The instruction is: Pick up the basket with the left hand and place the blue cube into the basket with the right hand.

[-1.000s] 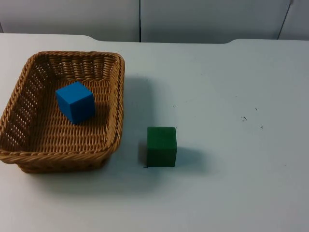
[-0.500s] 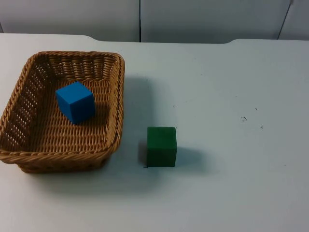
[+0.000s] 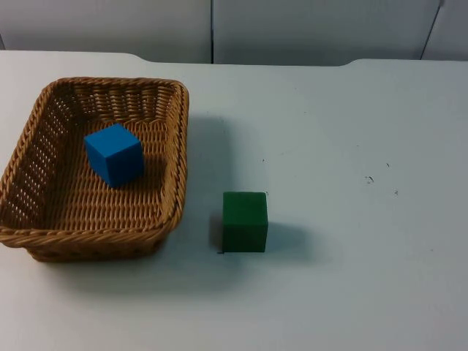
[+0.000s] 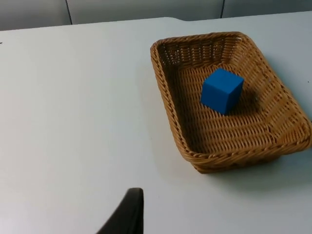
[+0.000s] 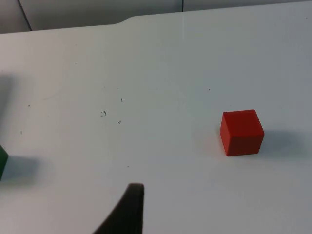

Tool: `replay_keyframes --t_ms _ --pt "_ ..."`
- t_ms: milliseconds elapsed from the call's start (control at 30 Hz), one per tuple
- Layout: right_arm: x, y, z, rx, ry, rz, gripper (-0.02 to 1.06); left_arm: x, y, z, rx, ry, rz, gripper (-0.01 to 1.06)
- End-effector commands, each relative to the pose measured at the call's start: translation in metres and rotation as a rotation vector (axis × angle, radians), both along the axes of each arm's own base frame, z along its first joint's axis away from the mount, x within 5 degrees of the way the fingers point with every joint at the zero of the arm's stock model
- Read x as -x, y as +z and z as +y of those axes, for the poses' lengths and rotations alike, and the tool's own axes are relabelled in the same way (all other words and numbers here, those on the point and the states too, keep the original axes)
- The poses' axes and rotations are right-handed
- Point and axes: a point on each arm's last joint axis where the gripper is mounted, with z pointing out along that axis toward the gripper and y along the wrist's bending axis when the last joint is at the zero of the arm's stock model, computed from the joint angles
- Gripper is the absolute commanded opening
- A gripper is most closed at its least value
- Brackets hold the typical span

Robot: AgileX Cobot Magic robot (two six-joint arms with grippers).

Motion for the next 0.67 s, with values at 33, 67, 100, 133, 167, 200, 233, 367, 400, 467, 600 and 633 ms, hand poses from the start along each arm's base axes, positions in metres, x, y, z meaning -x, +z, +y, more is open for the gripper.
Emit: replay_keyframes --t_ms 33,67,100,133,167,200,233,367,400,467,600,633 --pt "-0.0005 -0.0012 -0.0004 0.004 -0.010 -0.005 1.05 0.0004 -0.0005 -0.0002 -0.012 -0.017 -0.006 1.05" --pt "-0.0005 -0.0012 -0.0004 0.004 -0.010 -0.005 1.05 0.0004 -0.0005 -0.0002 -0.012 -0.017 -0.006 1.05" --pt "-0.0005 -0.0012 -0.0004 0.004 -0.010 -0.005 1.05 0.0004 -0.0005 -0.0002 -0.012 -0.017 -0.006 1.05" --pt "-0.0005 -0.0012 -0.0004 0.004 -0.010 -0.005 1.05 0.0004 -0.0005 -0.0002 -0.012 -0.017 -0.006 1.05" --pt "-0.0005 -0.0012 -0.0004 0.004 -0.010 -0.005 1.05 0.0004 -0.0005 -0.0002 -0.012 -0.017 -0.006 1.05" --pt "-0.0005 -0.0012 -0.0004 0.004 -0.010 -0.005 1.05 0.0004 -0.0005 -0.0002 -0.012 -0.017 -0.006 1.05" --pt "-0.0005 -0.0012 -0.0004 0.004 -0.010 -0.005 1.05 0.0004 -0.0005 -0.0002 -0.012 -0.017 -0.006 1.05" --pt "-0.0005 -0.0012 -0.0004 0.004 -0.010 -0.005 1.05 0.0004 -0.0005 -0.0002 -0.012 -0.017 -0.006 1.05" --pt "-0.0005 -0.0012 -0.0004 0.004 -0.010 -0.005 1.05 0.0004 -0.0005 -0.0002 -0.012 -0.017 -0.006 1.05" --pt "-0.0005 -0.0012 -0.0004 0.004 -0.010 -0.005 1.05 0.0004 -0.0004 -0.0008 -0.005 -0.021 -0.006 1.05" --pt "-0.0005 -0.0012 -0.0004 0.004 -0.010 -0.005 1.05 0.0003 -0.0002 -0.0010 0.040 0.000 -0.002 1.05" --pt "-0.0005 -0.0012 -0.0004 0.004 -0.010 -0.005 1.05 0.0001 0.0002 -0.0008 0.060 0.013 -0.003 1.05"
